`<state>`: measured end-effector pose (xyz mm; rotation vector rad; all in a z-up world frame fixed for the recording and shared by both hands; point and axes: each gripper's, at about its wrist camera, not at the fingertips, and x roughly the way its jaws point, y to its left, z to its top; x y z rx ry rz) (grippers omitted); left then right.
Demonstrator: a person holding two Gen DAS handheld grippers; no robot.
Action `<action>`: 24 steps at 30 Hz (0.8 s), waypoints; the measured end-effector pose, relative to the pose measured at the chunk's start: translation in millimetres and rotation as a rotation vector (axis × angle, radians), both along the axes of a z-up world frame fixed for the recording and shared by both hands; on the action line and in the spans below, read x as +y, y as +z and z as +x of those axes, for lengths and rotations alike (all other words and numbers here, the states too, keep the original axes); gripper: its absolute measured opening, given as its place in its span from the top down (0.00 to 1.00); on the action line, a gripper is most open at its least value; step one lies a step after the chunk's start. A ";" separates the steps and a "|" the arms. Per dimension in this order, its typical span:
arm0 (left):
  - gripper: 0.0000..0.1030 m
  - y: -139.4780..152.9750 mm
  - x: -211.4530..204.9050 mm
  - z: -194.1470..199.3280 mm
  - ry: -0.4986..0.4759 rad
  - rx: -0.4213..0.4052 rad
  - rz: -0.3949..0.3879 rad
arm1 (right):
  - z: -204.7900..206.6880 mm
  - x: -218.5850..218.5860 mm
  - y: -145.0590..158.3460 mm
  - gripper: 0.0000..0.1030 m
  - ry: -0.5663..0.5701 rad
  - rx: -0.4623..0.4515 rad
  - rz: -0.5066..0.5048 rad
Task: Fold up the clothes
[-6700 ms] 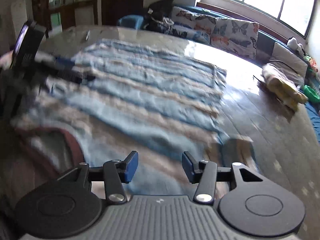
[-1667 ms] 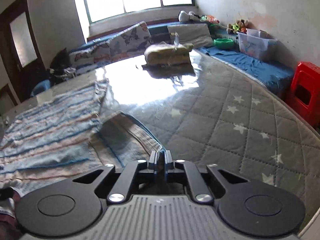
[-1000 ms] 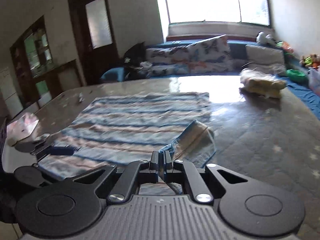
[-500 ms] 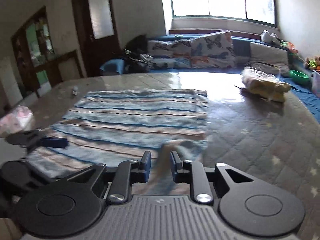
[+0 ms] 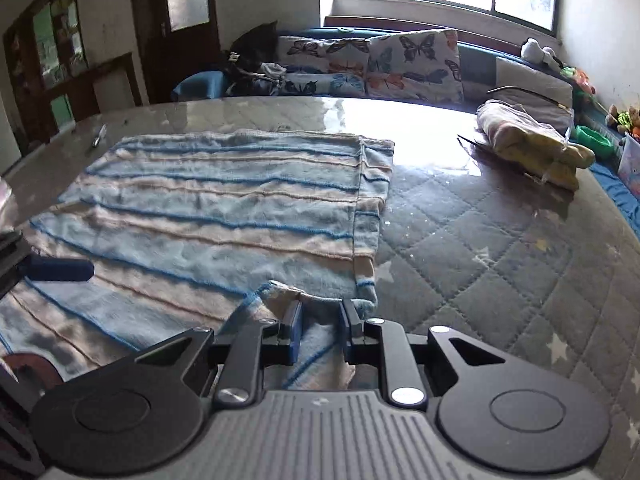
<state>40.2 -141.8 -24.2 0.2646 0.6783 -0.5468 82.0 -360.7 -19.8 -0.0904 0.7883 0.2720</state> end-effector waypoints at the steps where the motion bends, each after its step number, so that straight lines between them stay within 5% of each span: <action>1: 0.00 -2.0 0.2 1.3 0.004 0.004 0.005 | -1.0 0.5 1.7 0.82 0.003 -0.005 0.000; 14: 0.00 -1.7 -0.2 -6.6 -0.012 0.006 0.007 | 1.3 13.7 7.4 0.81 0.065 0.001 -0.001; 24: 0.00 -0.6 7.2 -11.9 0.004 0.004 -0.004 | -53.2 6.2 20.9 0.81 0.093 0.011 -0.010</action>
